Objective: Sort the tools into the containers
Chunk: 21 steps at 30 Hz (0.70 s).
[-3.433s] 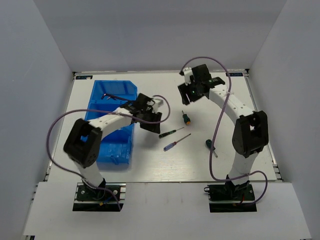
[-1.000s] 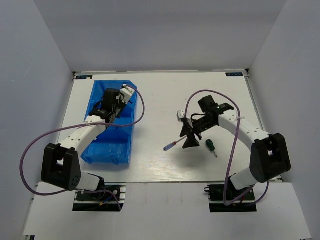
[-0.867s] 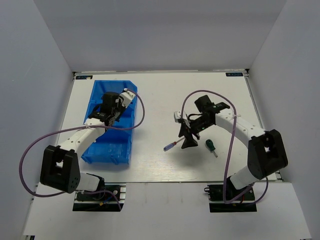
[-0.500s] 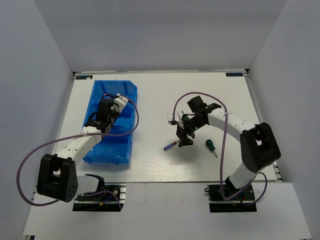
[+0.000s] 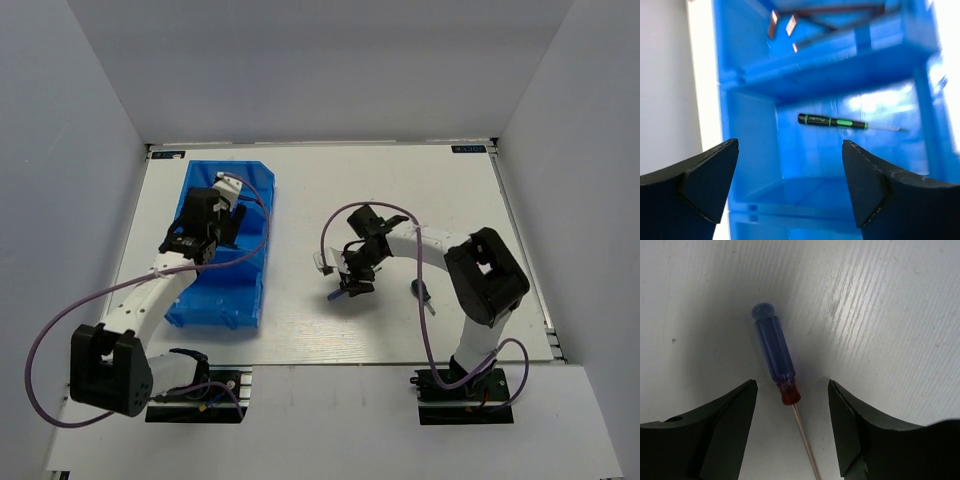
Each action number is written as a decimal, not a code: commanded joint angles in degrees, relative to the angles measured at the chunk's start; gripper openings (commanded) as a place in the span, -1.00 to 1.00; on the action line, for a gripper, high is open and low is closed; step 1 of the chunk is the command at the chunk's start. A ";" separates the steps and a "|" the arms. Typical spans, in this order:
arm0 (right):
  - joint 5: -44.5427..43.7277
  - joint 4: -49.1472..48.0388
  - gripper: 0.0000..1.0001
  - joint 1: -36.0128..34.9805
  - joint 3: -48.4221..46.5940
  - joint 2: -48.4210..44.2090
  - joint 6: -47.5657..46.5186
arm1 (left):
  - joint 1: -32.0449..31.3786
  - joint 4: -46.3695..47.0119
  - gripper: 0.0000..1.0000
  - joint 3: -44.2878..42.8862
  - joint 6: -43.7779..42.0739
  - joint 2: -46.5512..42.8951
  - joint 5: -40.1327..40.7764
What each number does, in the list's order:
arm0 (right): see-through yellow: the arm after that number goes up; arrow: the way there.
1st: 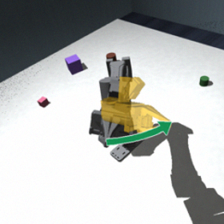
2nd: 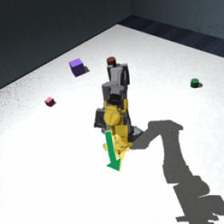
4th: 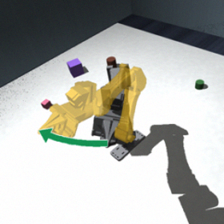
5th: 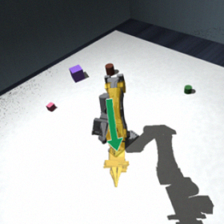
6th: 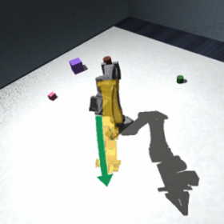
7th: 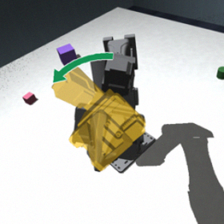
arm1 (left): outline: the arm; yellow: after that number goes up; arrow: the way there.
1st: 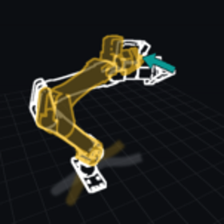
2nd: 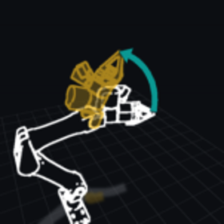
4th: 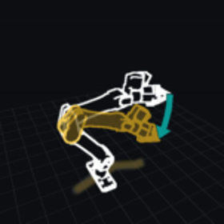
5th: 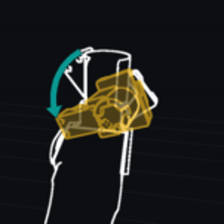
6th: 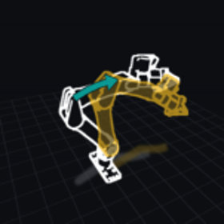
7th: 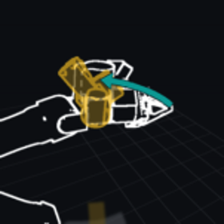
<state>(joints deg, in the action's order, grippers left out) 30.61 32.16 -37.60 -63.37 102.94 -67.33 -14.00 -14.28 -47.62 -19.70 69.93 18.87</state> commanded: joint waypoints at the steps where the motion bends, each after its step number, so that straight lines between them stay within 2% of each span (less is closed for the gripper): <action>1: -2.65 -3.24 0.28 -1.85 -2.37 1.30 -2.10 | 0.29 -3.98 0.91 -5.64 6.58 -5.24 -0.94; 2: -2.84 -3.68 0.17 -2.55 -2.46 2.35 -2.19 | 0.29 -4.78 1.00 -6.78 7.57 -7.16 -1.64; 3: -3.79 -3.77 -0.25 -3.00 -2.54 2.62 -2.37 | 0.29 -6.09 1.00 -6.79 8.88 -8.31 -1.65; 4: -4.33 -4.30 -0.50 -3.44 -2.54 2.97 -2.71 | 0.29 -6.89 1.00 -7.57 11.42 -9.36 -2.34; 7: -3.90 -3.43 -1.00 -4.23 -2.54 2.89 -3.07 | 0.29 -9.61 0.92 -9.07 15.56 -13.32 -2.35; 10: -0.57 -1.93 -1.00 -4.14 -5.96 2.62 -0.09 | 0.29 -13.03 0.85 -10.56 19.52 -15.95 -5.15; 13: 1.55 -1.31 -1.00 -4.14 -15.16 2.62 6.58 | 0.29 -16.03 0.85 -12.50 22.94 -17.45 -7.17; 14: 1.99 -1.40 -1.00 -4.40 -17.29 3.49 11.47 | 0.29 -16.04 0.85 -12.50 23.65 -19.03 -7.71; 15: 2.34 -1.31 -1.00 -4.75 -24.18 5.07 13.17 | 0.29 -16.04 0.85 -12.50 24.70 -20.17 -7.71; 16: 2.26 -1.23 -1.00 -5.54 -26.95 5.87 14.58 | 0.29 -16.04 0.85 -11.98 25.50 -21.32 -7.71; 17: 2.26 -1.31 -1.00 -5.90 -29.59 8.40 19.82 | 0.29 -15.52 0.85 -11.45 26.11 -23.94 -7.71; 18: 2.17 -1.14 -1.00 -7.21 -38.23 11.38 21.35 | 0.29 -15.51 0.87 -10.93 26.64 -25.18 -8.23; 20: 1.47 0.26 -1.00 -8.18 -44.44 16.58 24.25 | 0.29 -14.81 0.87 -10.04 27.53 -27.03 -8.24; 21: 1.30 0.79 -1.00 -9.14 -50.56 18.42 26.00 | 0.29 -14.81 0.87 -10.04 28.57 -27.74 -8.24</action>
<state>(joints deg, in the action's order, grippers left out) 30.46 31.79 -43.99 -105.01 116.90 -50.02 -14.00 -28.73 -57.78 5.10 45.10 12.27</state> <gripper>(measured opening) 0.166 0.934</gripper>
